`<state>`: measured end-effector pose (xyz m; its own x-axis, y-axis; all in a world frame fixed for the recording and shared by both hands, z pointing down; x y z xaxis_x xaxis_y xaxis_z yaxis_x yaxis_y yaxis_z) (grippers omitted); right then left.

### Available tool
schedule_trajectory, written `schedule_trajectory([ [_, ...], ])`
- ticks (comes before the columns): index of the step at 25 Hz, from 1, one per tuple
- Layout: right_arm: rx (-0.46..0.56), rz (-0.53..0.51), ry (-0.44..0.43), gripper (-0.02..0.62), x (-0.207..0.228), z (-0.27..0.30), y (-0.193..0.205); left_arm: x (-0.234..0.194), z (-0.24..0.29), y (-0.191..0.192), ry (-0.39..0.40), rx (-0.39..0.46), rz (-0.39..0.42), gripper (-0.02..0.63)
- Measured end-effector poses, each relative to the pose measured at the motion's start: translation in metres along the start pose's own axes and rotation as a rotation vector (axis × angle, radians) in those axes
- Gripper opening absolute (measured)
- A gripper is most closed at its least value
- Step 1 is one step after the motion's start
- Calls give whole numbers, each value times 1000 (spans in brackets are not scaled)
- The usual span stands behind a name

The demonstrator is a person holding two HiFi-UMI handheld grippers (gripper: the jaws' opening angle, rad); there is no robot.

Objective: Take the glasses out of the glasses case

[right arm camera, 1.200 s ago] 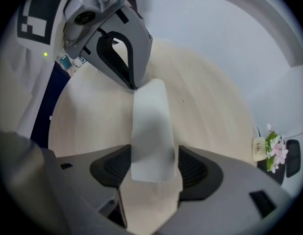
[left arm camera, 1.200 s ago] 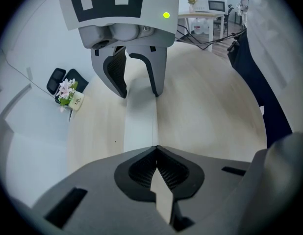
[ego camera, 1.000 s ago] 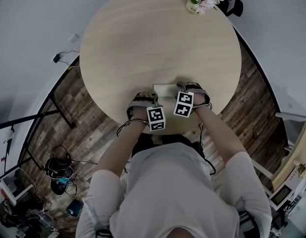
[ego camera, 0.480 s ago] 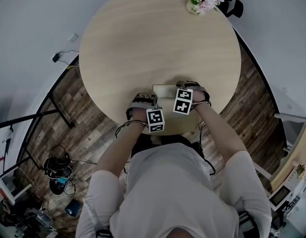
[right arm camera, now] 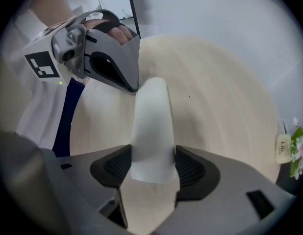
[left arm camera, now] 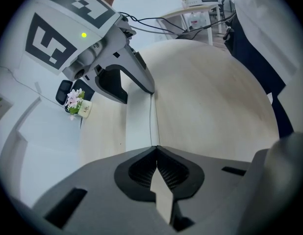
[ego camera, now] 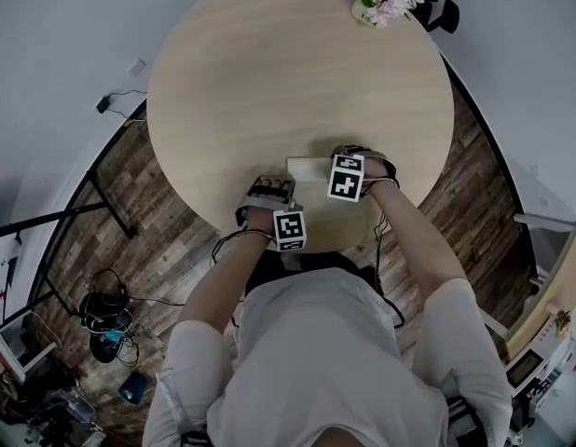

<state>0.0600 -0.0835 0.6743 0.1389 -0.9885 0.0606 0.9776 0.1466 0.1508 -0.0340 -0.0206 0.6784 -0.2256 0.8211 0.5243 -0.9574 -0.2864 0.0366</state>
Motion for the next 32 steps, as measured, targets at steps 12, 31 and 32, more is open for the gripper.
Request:
schedule_trajectory([
  [12,76,98,-126,263,10,-9,1,-1,0,1,2,-9,-20,8],
  [31,313,410,-29,159,63,-48,28,-1,0,0,19,-7,-19,8],
  [32,326,431,-30,150,64,-48,28,-1,0,1,18,-7,-20,8],
])
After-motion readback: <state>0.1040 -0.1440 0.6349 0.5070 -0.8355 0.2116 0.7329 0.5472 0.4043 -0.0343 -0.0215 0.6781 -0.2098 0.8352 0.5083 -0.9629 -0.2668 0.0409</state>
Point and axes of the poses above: the fingertips, and each gripper's own axes: z forward along the fingers, x to its right, y out of its underside, the point moved 5 cm from there along -z, backward along the fingers, and after that the axes turned 7 degrees about z, right-handed, at the moved point
